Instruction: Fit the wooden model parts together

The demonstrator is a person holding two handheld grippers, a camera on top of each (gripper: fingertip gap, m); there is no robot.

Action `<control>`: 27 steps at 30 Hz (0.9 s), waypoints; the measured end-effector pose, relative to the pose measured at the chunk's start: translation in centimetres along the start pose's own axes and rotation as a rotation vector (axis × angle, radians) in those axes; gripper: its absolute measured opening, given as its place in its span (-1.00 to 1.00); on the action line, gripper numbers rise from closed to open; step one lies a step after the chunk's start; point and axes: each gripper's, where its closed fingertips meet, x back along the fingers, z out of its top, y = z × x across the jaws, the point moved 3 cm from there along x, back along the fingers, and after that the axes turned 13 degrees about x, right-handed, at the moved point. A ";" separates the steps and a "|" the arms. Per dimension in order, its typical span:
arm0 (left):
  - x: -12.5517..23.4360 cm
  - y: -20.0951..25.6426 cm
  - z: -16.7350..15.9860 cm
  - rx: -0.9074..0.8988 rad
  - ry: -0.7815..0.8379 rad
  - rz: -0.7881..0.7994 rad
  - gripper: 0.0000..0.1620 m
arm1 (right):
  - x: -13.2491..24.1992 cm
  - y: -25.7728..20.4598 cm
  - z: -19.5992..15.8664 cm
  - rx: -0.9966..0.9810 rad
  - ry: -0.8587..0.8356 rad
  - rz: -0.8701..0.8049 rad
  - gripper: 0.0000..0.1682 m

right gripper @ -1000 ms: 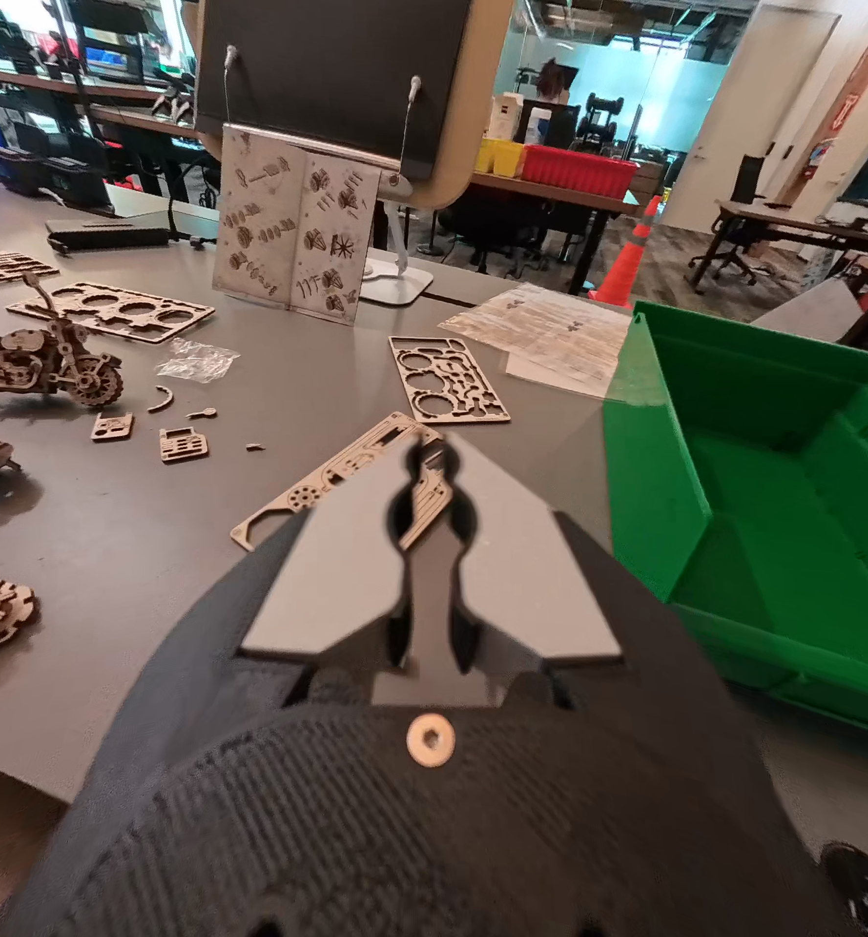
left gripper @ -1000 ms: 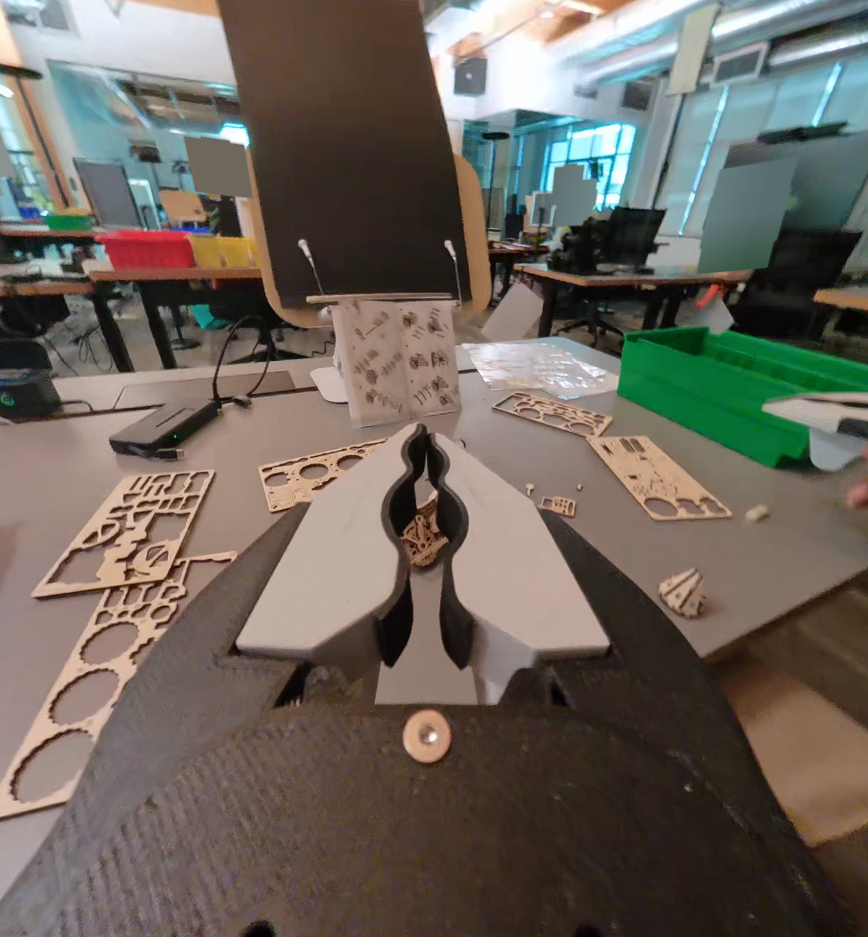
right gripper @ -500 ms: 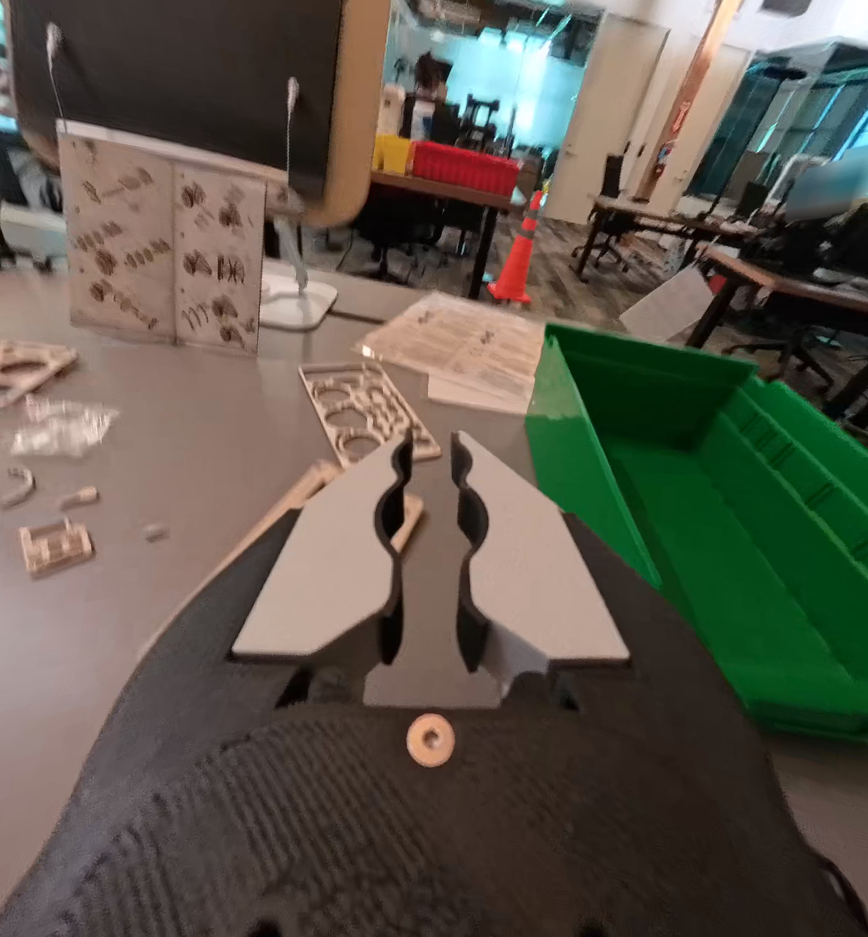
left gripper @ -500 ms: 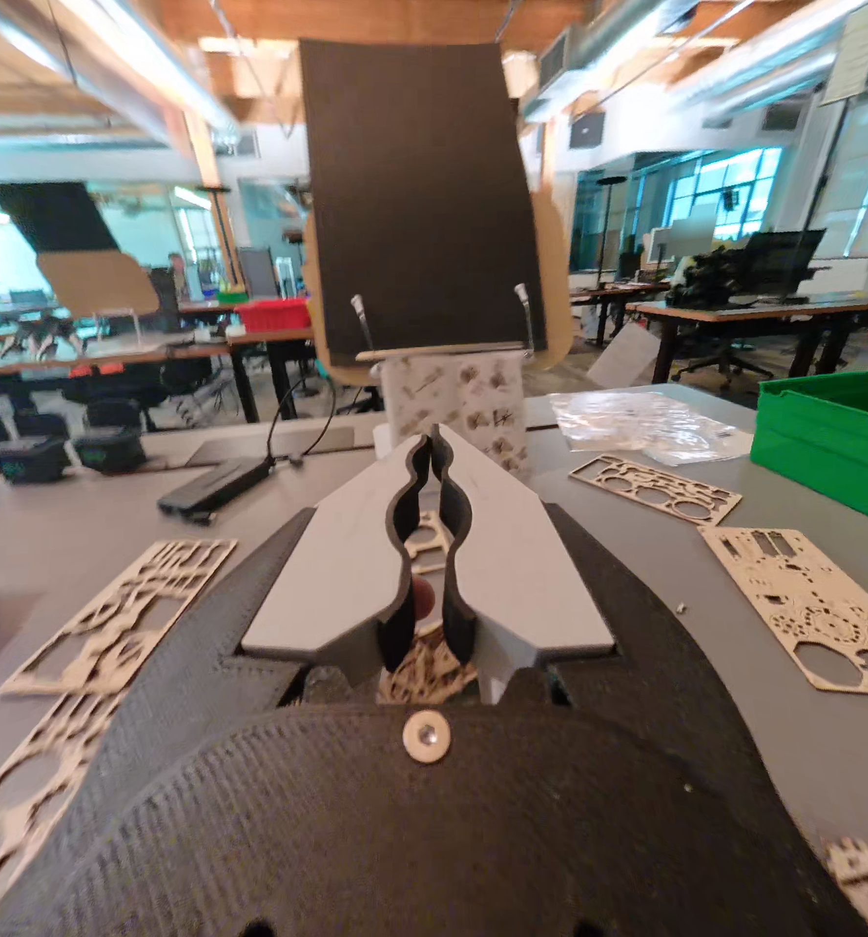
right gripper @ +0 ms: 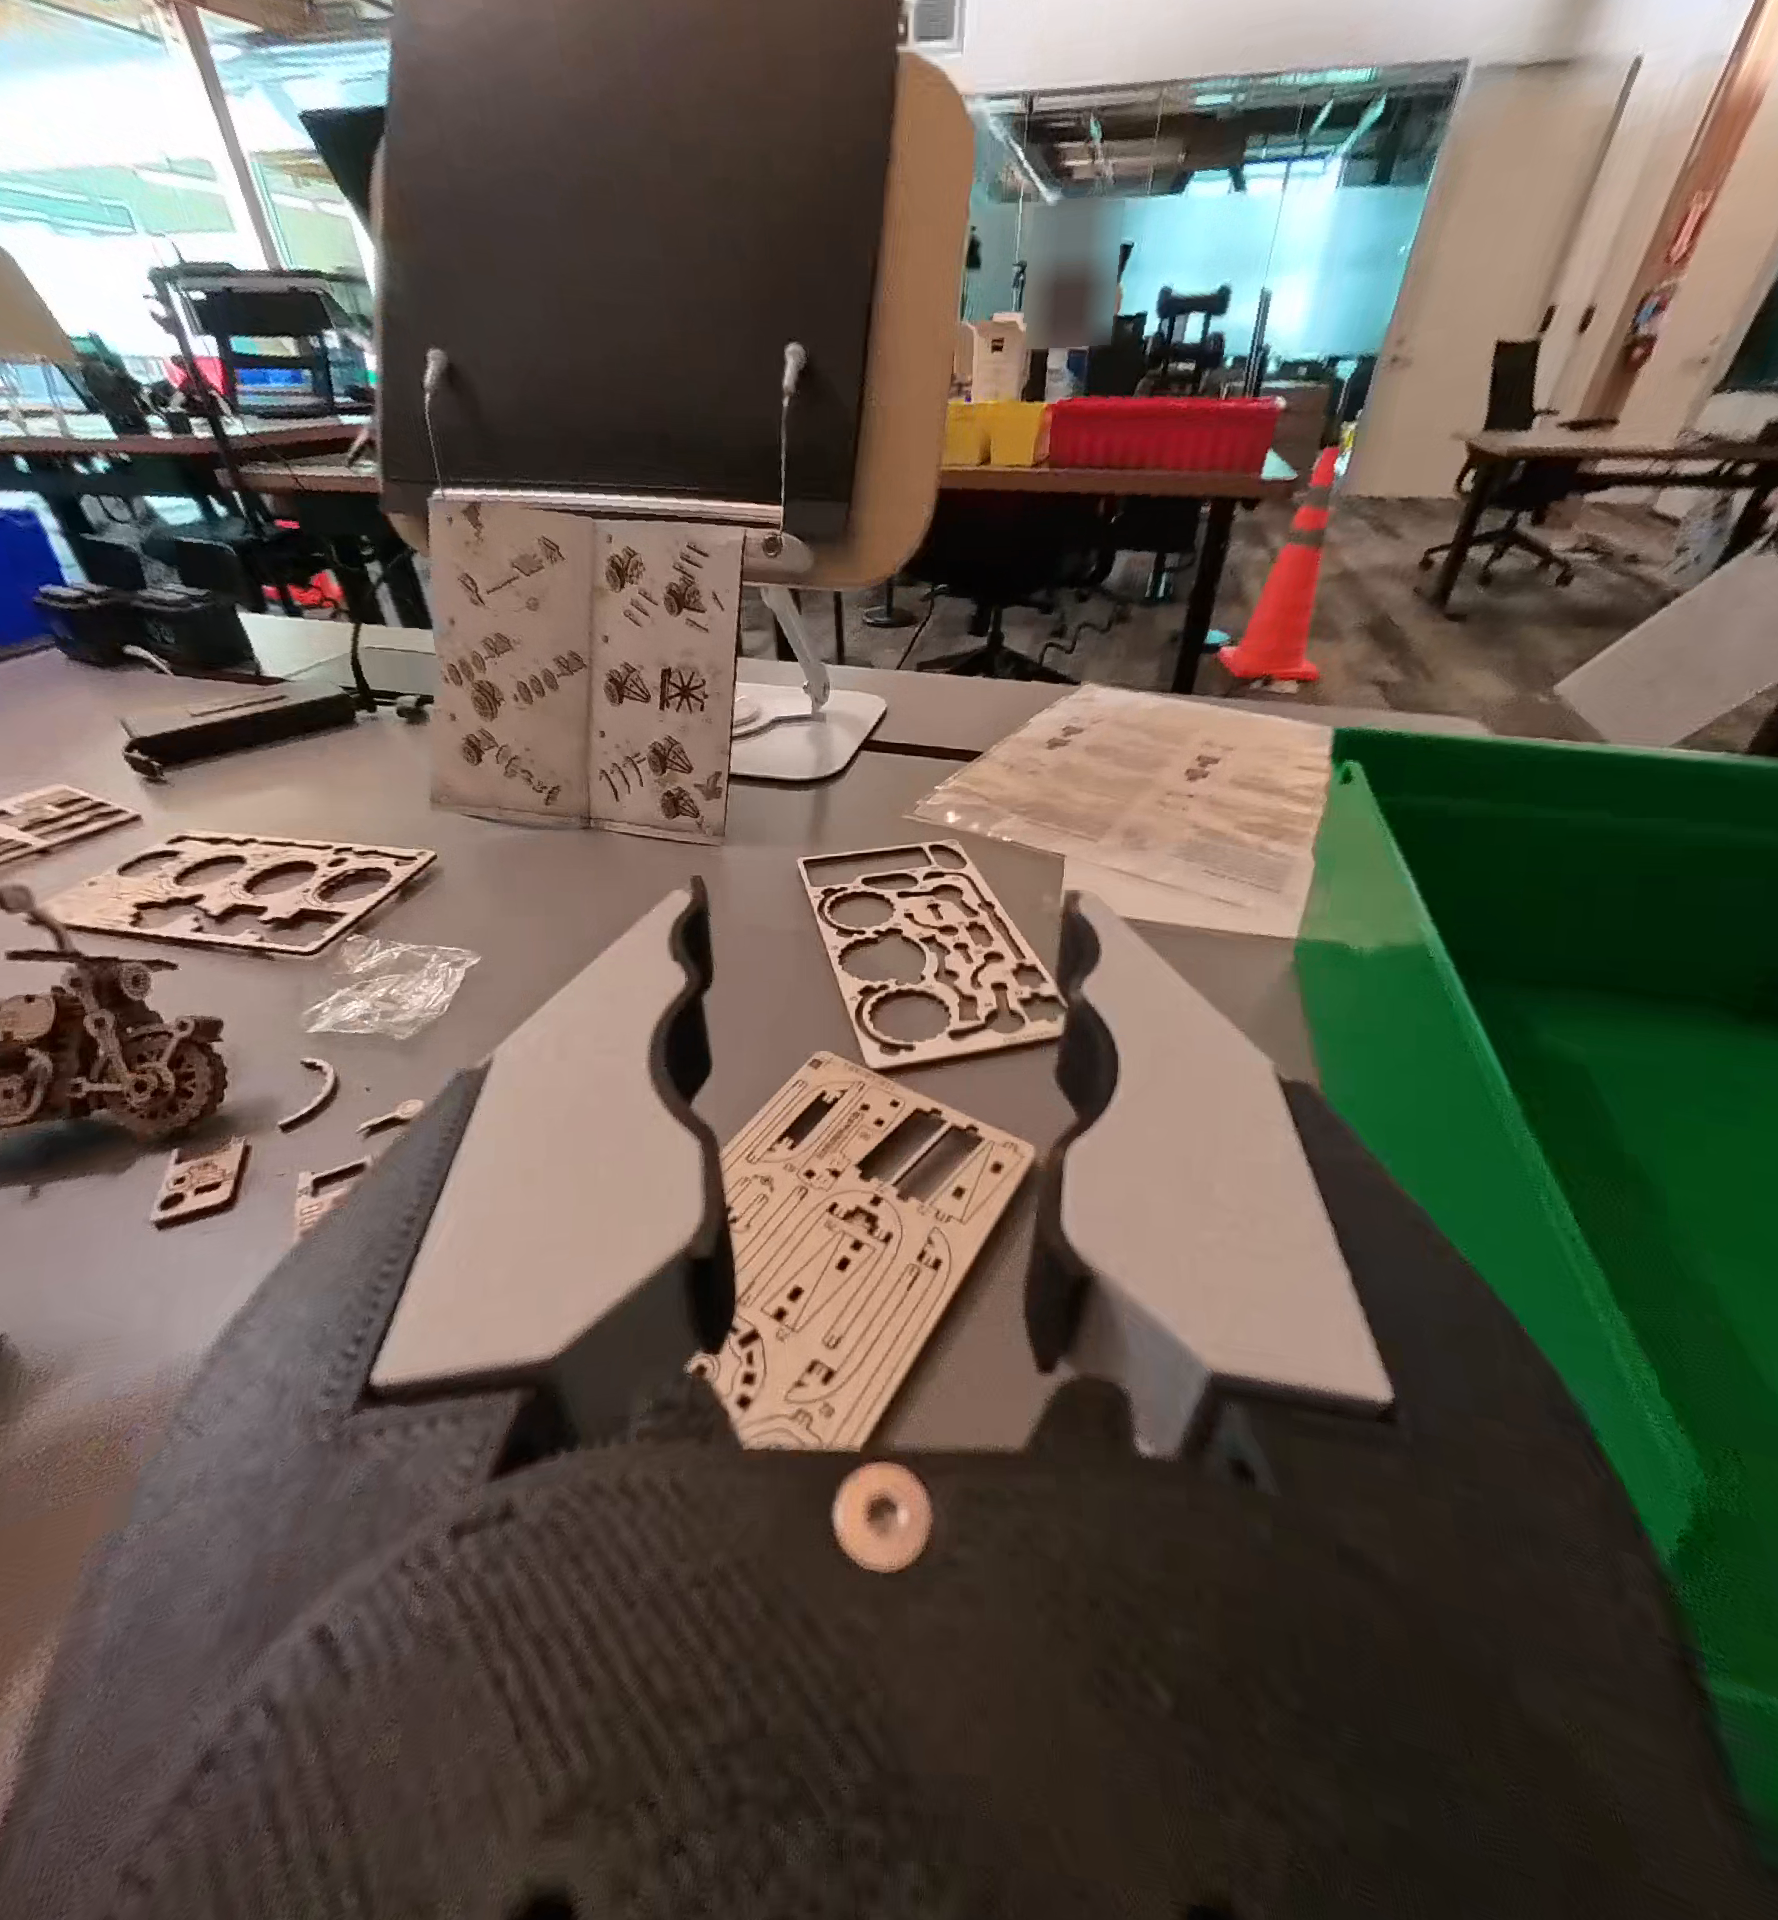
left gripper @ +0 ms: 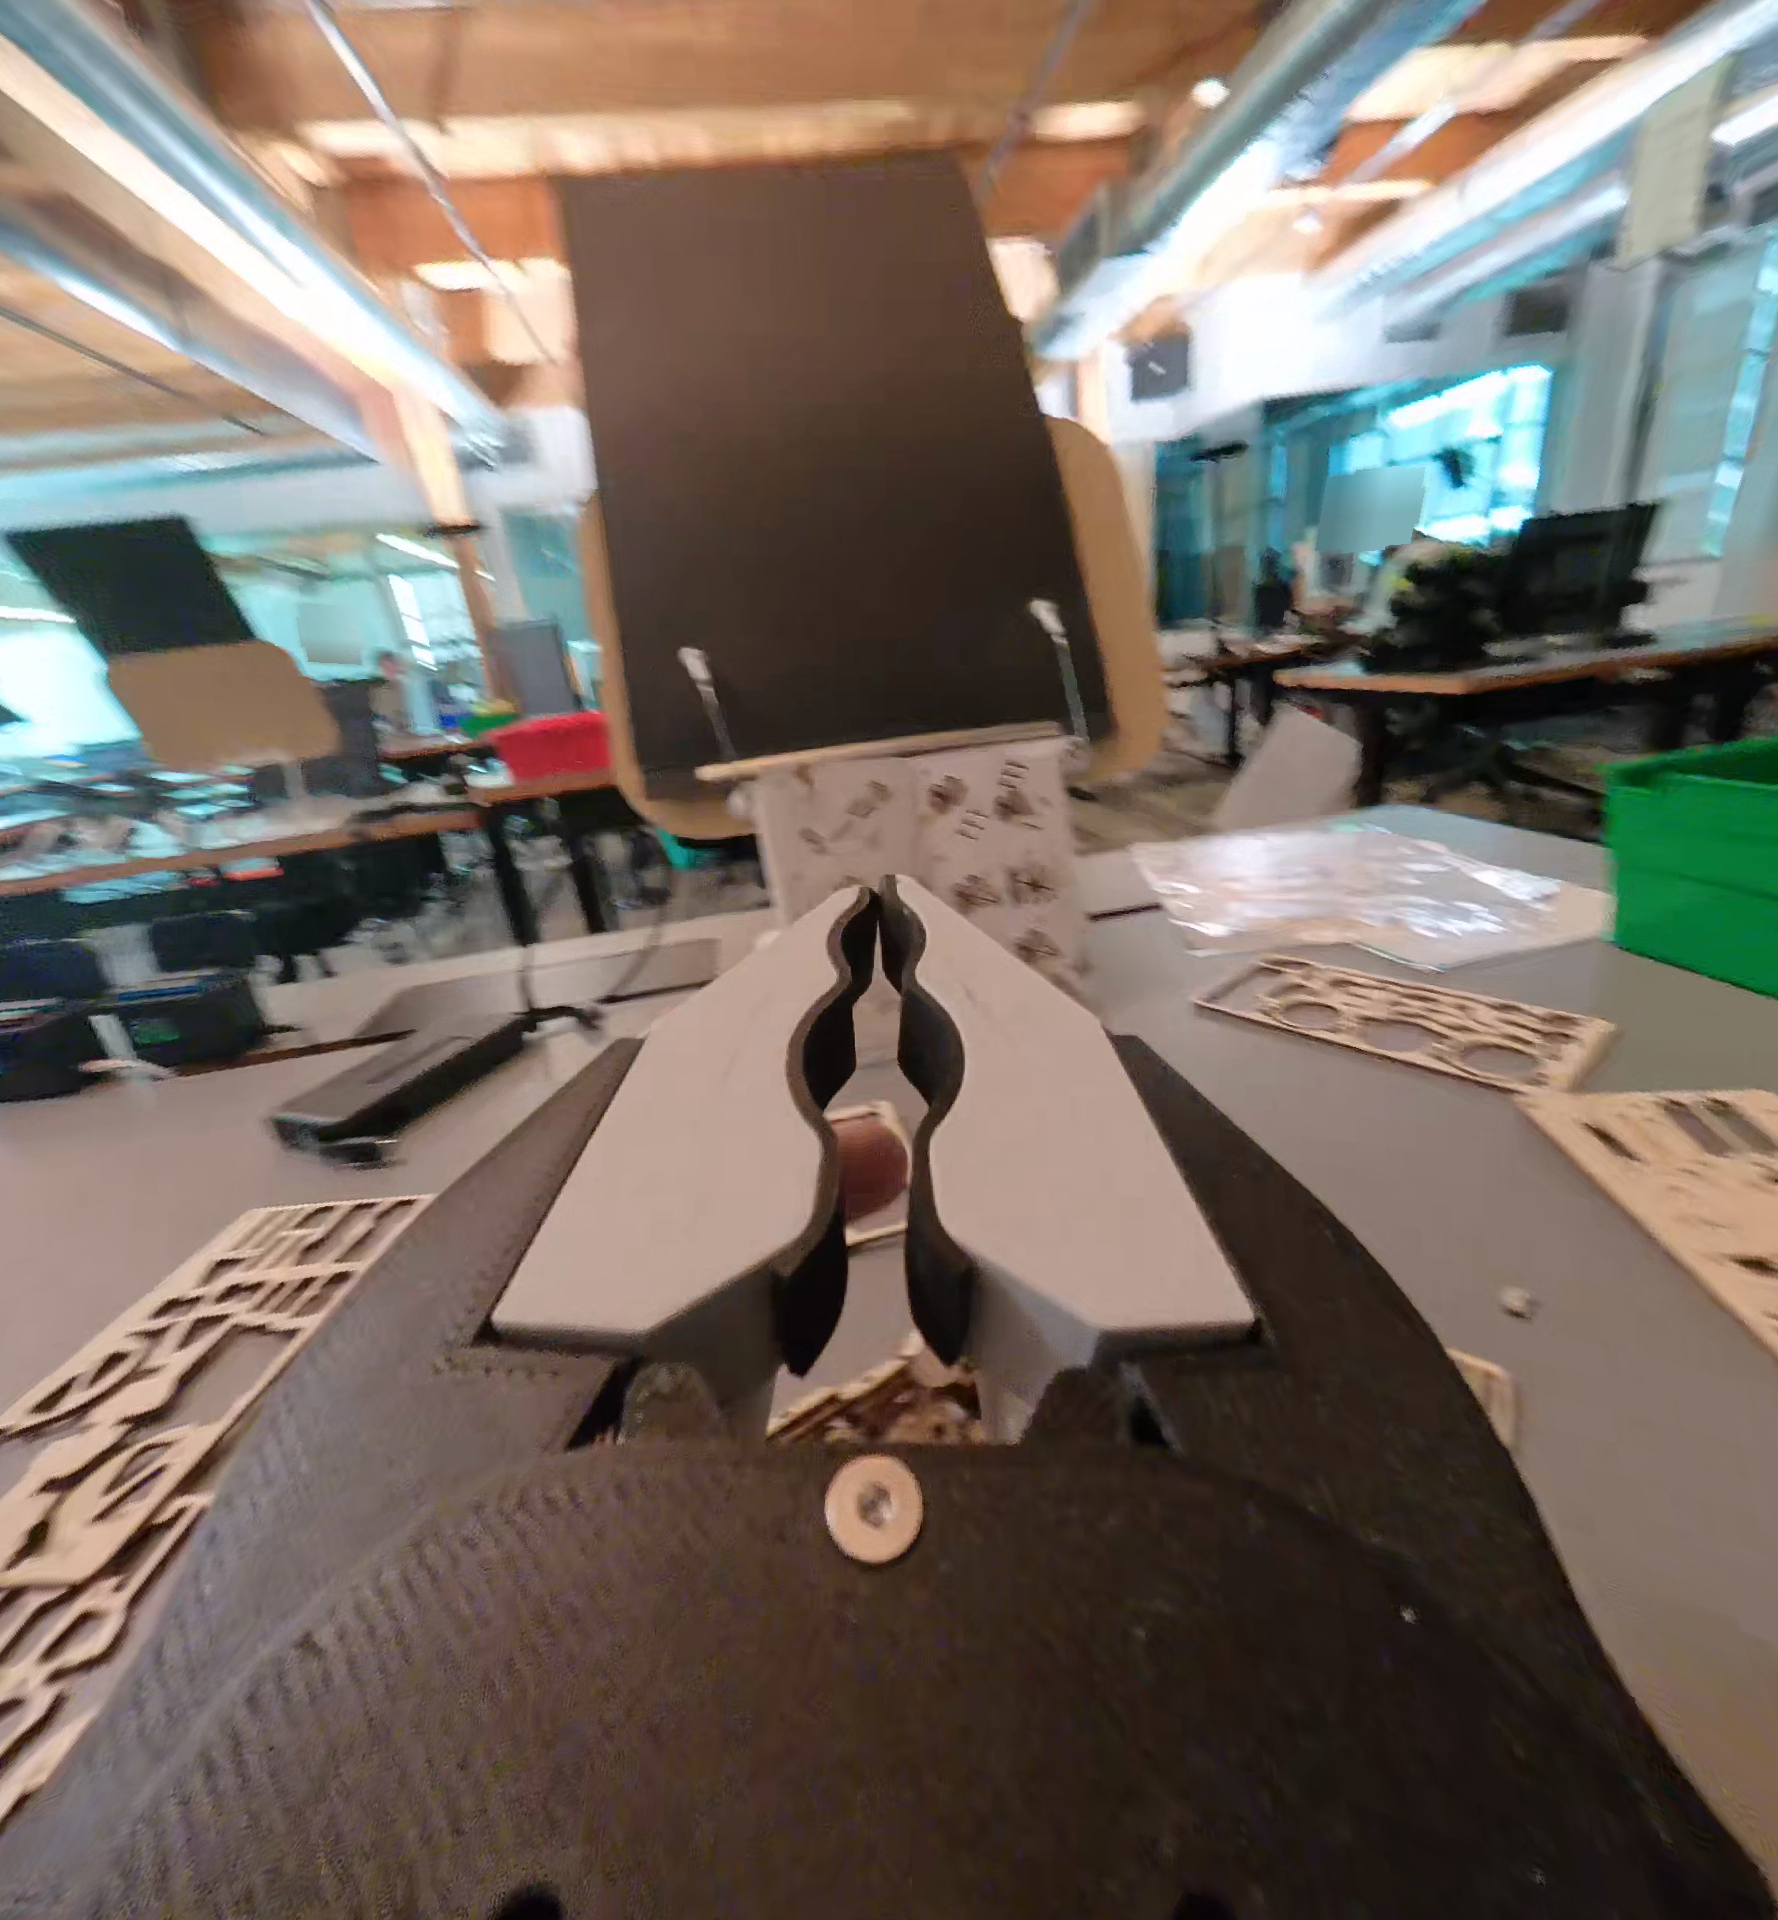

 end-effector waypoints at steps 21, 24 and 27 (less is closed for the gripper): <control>-1.3 -1.5 -4.7 0.124 -0.203 -0.100 -0.67 | -2.3 2.9 -8.5 -0.054 -0.421 -0.040 -0.30; -1.3 -1.7 -4.9 0.140 -0.212 -0.089 -0.69 | -3.3 3.6 -9.8 -0.111 -0.494 -0.054 -0.31; -1.3 -1.5 -5.1 0.148 -0.219 -0.099 -0.69 | -4.4 2.7 -9.2 -0.148 -0.479 -0.012 -0.32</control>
